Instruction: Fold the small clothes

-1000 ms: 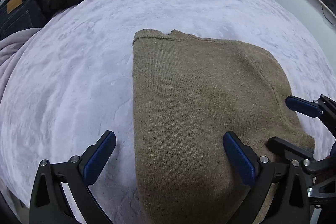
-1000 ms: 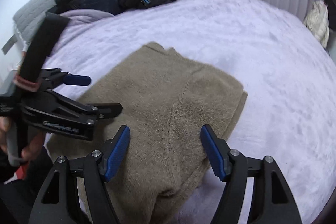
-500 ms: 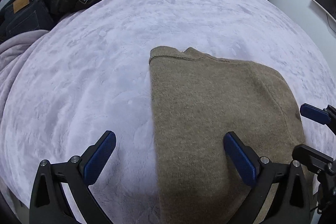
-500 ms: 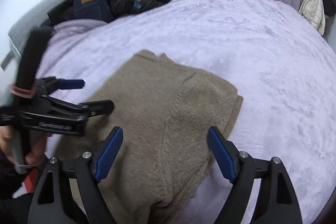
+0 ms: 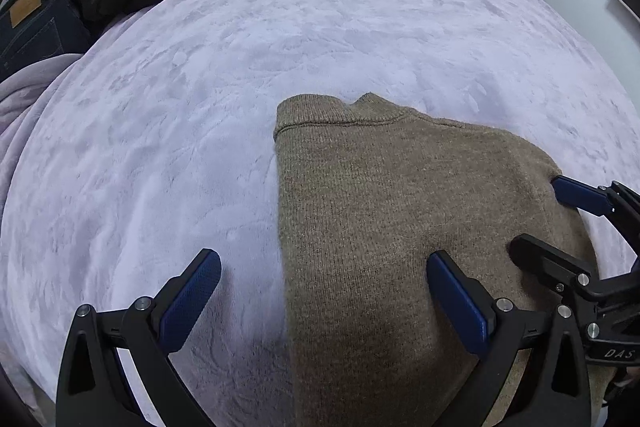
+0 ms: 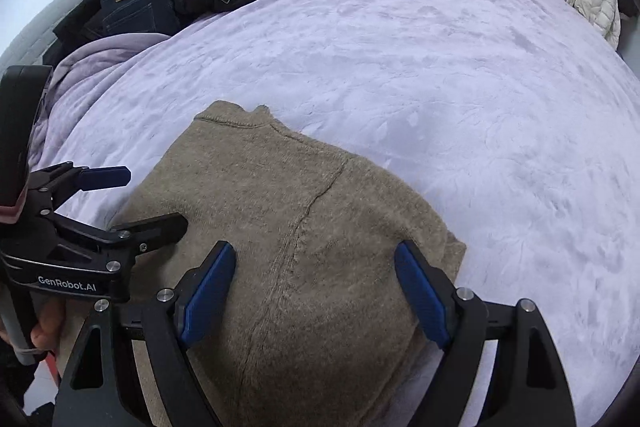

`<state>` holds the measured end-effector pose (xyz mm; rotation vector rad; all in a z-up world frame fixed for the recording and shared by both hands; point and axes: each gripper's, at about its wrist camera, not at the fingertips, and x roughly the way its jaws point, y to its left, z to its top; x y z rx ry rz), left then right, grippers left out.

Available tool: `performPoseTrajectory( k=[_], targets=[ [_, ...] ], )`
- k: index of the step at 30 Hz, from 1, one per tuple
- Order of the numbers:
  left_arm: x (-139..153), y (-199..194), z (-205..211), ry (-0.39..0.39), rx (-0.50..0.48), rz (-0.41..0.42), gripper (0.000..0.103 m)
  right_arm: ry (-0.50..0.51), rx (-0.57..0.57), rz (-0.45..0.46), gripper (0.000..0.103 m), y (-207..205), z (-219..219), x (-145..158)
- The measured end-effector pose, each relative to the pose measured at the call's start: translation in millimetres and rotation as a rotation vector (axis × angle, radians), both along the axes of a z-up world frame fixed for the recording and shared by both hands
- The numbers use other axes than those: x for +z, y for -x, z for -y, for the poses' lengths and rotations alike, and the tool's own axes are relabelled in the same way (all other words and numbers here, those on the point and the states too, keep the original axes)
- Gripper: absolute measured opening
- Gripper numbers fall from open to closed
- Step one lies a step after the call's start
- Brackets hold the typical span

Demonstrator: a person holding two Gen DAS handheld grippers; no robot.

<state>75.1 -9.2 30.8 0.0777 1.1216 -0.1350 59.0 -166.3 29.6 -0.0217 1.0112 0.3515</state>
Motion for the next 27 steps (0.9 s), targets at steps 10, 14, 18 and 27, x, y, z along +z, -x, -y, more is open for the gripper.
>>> performPoseTrajectory(
  k=[10, 14, 18, 27],
  targets=[
    [23, 55, -10, -0.056, 0.028, 0.07, 0.103, 0.144, 0.1, 0.159, 0.085, 100, -42, 43],
    [27, 76, -10, -0.067, 0.023, 0.086, 0.103, 0.329, 0.148, 0.185, 0.085, 127, -60, 12],
    [24, 95, -8, -0.075, 0.013, 0.079, 0.103, 0.299, 0.126, 0.19, 0.085, 149, -45, 8],
    [58, 136, 12, -0.056, -0.066, 0.144, 0.103, 0.276, 0.065, 0.129, 0.086, 186, -11, 38]
  ],
)
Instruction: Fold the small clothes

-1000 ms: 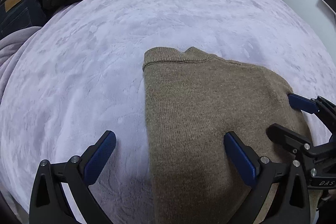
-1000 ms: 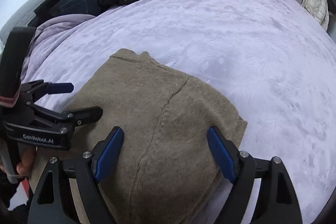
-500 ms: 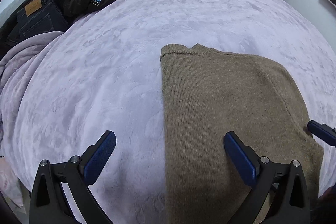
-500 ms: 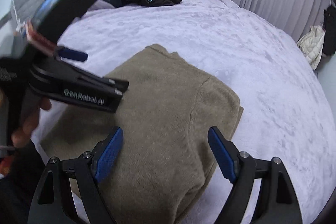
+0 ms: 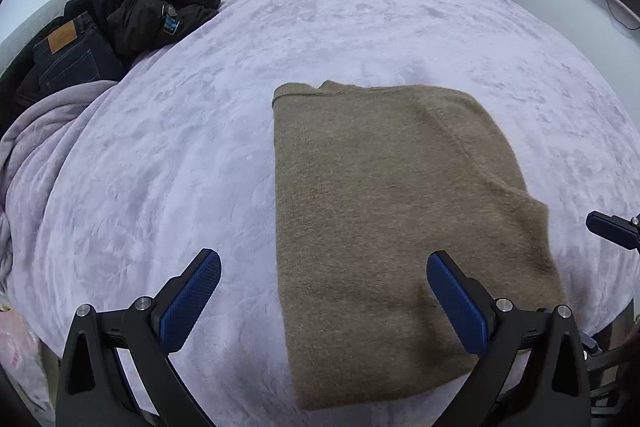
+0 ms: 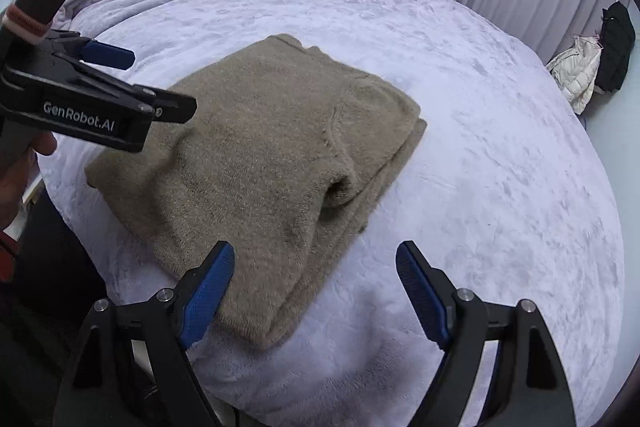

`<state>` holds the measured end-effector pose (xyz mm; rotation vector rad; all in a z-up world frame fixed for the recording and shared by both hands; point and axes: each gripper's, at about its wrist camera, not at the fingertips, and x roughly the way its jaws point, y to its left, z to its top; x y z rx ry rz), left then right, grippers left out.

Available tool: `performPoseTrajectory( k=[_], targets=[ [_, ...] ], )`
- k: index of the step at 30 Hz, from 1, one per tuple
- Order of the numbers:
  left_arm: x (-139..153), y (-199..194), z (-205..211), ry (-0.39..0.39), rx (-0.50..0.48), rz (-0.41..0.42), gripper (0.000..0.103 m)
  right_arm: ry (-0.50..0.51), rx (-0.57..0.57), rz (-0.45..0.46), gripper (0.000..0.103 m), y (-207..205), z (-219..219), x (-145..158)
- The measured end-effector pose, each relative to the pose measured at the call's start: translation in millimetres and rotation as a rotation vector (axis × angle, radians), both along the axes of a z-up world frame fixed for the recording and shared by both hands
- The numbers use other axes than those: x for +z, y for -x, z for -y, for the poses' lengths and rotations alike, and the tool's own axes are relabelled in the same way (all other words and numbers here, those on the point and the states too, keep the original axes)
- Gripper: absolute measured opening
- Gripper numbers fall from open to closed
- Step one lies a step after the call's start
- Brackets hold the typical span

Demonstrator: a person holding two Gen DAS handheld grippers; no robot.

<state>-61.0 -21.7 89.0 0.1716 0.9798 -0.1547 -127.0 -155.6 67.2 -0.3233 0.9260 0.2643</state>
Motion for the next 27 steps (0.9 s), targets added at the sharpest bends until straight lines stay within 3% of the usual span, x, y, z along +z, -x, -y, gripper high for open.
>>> performPoseTrajectory(
  k=[4, 8, 12, 18, 27],
  targets=[
    [16, 4, 4, 0.034, -0.001, 0.012, 0.103, -0.04, -0.019, 0.028, 0.086, 7, 2, 31],
    [14, 5, 2, 0.062, 0.021, -0.002, 0.103, -0.025, -0.041, 0.027, 0.086, 6, -3, 41],
    [2, 9, -1, 0.102, 0.057, -0.002, 0.103, -0.011, -0.047, -0.009, 0.086, 2, -10, 32],
    [-11, 12, 6, 0.064, 0.045, -0.048, 0.103, 0.029, -0.062, -0.073, 0.086, -1, -22, 10],
    [-23, 10, 4, 0.027, 0.085, -0.09, 0.103, 0.053, -0.077, -0.092, 0.086, -3, -27, 0]
  ],
)
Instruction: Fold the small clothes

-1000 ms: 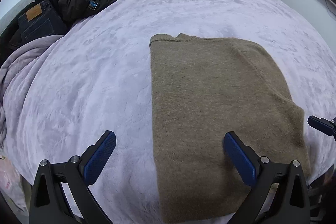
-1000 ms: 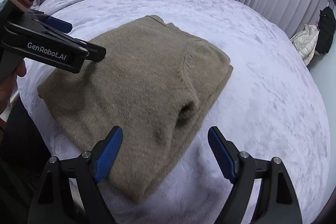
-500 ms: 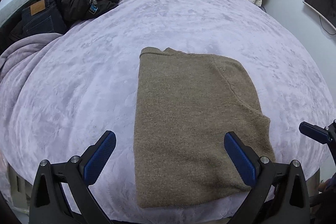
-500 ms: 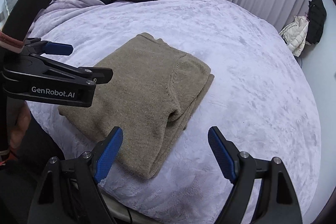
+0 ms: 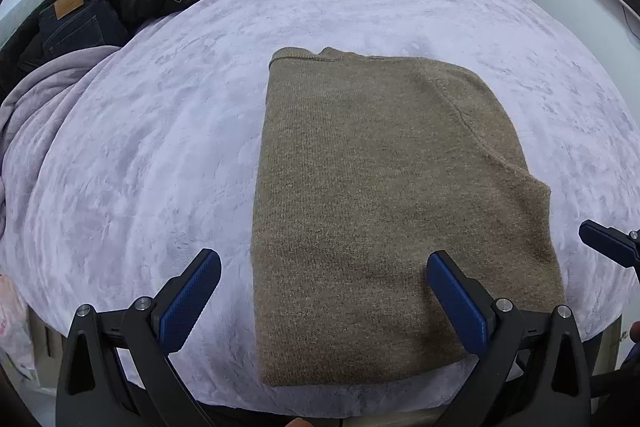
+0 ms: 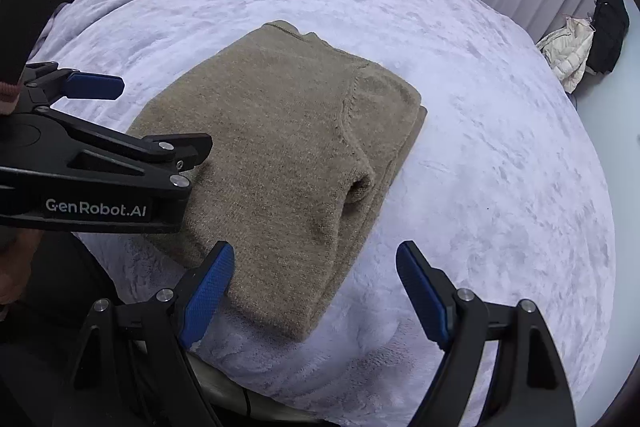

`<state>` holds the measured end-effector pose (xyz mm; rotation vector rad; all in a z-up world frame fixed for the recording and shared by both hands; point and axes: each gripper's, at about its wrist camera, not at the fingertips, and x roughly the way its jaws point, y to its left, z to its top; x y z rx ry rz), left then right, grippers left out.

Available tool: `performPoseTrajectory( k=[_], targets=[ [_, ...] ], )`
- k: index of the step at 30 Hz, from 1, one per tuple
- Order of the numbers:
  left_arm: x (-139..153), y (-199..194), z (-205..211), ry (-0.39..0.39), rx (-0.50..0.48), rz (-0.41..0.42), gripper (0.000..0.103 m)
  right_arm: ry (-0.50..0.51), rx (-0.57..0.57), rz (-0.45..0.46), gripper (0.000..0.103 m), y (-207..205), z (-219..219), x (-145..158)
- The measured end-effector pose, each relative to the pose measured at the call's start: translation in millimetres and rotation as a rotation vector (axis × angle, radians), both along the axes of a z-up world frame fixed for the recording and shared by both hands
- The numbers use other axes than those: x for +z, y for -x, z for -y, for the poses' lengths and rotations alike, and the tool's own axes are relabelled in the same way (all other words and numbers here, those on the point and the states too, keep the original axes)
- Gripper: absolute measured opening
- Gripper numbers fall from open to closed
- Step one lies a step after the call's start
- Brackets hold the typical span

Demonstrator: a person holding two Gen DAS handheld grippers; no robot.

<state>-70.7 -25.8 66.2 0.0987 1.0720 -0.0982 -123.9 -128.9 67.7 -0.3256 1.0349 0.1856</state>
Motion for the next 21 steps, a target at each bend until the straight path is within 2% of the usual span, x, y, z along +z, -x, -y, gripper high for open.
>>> performPoseTrajectory(
  k=[3, 21],
  targets=[
    [-4, -1, -4, 0.027, 0.006, -0.018, 0.103, 0.012, -0.005, -0.011, 0.086, 0, 1, -2],
    [-7, -14, -15, 0.045, 0.03, -0.017, 0.103, 0.018, -0.034, -0.021, 0.086, -10, 7, 0]
  ],
)
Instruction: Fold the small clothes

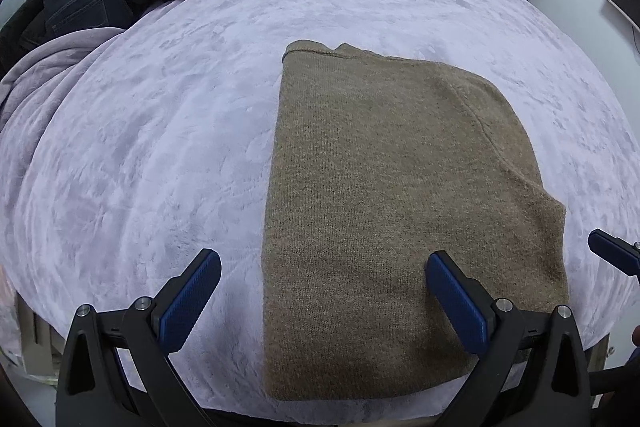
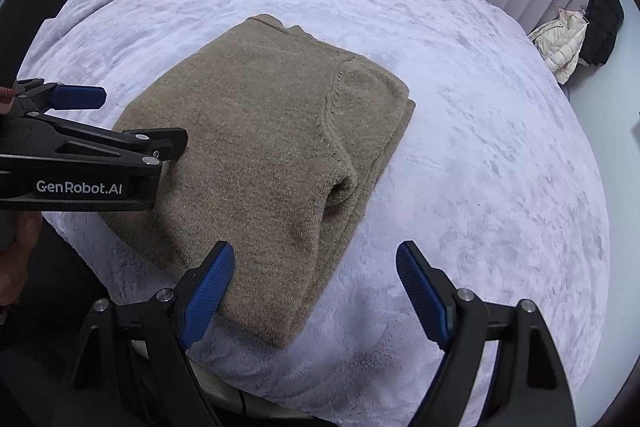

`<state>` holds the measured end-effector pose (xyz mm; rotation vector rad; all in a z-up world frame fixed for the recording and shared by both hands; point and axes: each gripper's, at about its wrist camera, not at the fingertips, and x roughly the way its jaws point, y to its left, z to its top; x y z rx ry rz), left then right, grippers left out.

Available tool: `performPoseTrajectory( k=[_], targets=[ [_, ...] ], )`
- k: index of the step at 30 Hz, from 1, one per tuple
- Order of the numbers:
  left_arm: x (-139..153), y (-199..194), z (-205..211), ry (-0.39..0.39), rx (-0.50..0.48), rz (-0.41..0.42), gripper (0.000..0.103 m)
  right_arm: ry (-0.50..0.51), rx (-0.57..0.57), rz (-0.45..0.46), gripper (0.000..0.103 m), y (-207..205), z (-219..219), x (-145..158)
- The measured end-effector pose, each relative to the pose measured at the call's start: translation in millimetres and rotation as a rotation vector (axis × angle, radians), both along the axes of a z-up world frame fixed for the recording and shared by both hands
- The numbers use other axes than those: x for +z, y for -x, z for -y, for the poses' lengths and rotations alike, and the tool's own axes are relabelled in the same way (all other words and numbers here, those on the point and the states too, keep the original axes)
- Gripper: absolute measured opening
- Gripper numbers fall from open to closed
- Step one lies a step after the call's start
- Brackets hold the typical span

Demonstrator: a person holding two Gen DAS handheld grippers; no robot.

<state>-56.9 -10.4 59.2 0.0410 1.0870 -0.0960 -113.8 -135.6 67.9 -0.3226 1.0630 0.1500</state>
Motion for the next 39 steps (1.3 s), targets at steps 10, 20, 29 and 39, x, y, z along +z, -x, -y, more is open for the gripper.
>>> performPoseTrajectory(
  k=[10, 20, 29, 39],
  targets=[
    [-3, -4, 1, -0.008, 0.003, -0.009, 0.103, -0.002, -0.004, -0.013, 0.086, -8, -2, -5],
    [2, 0, 4, -0.027, 0.014, -0.008, 0.103, -0.017, -0.006, 0.006, 0.086, -5, 4, 0],
    [9, 7, 5, -0.037, 0.021, 0.005, 0.103, -0.028, -0.004, 0.026, 0.086, 2, 10, 6],
    [17, 10, 15, -0.045, 0.009, 0.019, 0.103, -0.05, 0.008, 0.035, 0.086, 4, 14, 6]
  ],
)
